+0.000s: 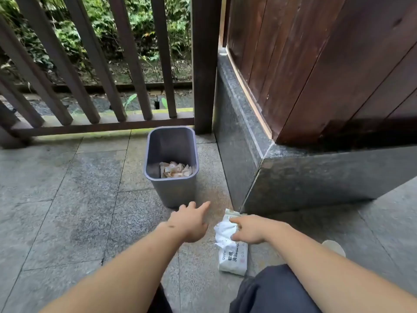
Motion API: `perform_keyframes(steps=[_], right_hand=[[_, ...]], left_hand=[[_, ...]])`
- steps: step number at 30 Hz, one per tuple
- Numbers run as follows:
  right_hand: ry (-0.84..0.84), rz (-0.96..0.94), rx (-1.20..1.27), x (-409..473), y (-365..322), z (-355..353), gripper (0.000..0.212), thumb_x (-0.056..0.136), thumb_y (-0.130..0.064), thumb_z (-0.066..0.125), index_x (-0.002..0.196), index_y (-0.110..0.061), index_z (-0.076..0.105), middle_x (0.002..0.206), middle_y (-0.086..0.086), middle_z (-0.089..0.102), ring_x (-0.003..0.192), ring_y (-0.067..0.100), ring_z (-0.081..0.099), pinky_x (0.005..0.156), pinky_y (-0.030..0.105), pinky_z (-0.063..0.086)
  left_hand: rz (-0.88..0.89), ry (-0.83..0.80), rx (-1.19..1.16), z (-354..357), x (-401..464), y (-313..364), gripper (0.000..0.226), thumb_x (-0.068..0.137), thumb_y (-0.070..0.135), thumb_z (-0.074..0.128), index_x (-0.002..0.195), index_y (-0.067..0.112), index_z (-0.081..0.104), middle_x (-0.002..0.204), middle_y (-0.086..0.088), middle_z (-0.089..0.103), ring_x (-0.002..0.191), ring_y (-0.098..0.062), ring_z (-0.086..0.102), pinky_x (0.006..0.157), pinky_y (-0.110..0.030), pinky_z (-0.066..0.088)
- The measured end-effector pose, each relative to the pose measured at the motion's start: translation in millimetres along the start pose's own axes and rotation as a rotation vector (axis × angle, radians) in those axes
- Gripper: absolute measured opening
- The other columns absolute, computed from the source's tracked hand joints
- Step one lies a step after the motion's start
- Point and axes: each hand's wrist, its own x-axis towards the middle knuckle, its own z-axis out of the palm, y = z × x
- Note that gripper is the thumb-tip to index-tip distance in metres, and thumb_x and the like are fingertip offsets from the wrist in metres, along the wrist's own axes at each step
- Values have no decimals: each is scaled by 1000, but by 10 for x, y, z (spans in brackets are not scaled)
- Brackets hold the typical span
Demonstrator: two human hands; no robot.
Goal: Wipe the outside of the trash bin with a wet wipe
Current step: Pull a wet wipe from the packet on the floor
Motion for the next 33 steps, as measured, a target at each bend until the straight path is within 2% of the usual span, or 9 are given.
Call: perform_keyframes(steps=[4,9,12,14,17,20,23,27,33], right_hand=[[36,-22,34,328,59,-10,73,89,-51,52,154,-32,24,156,2,35,141,25,34,109,33,29],[104,20,7,788,302,316,51,90,-42,53,131,-10,53,134,13,58,122,30,52,80,29,36],[153,29,7,1015,453,531,41,91,-43,54,115,-10,61,121,13,62,116,30,54,77,31,38],[202,-9,-45,1140,521,657,33,91,-41,53,106,-13,62,118,9,60,116,29,51,84,33,42],[241,-42,-164,1311,572,869,44,92,-41,51,128,-17,55,139,5,47,131,27,37,102,38,40],[297,-86,-283,1459,534,1047,50,92,-43,51,136,-20,51,151,6,36,138,27,28,107,40,30],[290,-87,-374,1610,495,1165,54,93,-50,49,140,-24,46,157,6,26,145,27,17,114,45,19],[276,-2,-427,1743,546,1285,61,93,-55,48,146,-27,37,161,10,14,148,29,5,115,49,11],[353,6,-405,1774,620,1376,21,87,-33,62,104,-32,74,160,7,24,146,30,12,110,49,13]], left_hand=[[38,-32,-21,-10,229,-147,71,99,44,45,160,40,8,159,-10,32,139,-36,35,109,-52,39],[-1,-112,-42,49,580,-274,70,100,42,43,161,38,7,160,-11,30,140,-39,33,111,-55,36],[7,-205,-9,96,765,-204,70,99,42,44,161,37,10,161,-10,27,142,-40,31,111,-57,35],[38,-227,23,129,871,-124,67,100,41,44,160,37,15,160,-10,29,141,-40,32,110,-57,36],[89,-229,109,151,967,12,56,100,35,45,155,33,32,152,-11,40,136,-38,35,108,-55,34],[116,-234,156,178,1012,84,51,100,33,46,151,33,39,147,-8,44,134,-35,36,108,-56,31],[97,-242,135,158,1068,43,57,102,32,45,156,37,29,159,-9,31,146,-40,22,115,-60,22],[-20,-339,89,126,1171,-119,73,103,30,43,160,45,0,171,-5,-8,153,-44,-9,119,-65,9],[-129,-386,53,184,1194,-362,76,103,38,43,158,48,-10,170,-1,-17,152,-46,-13,118,-66,12]])
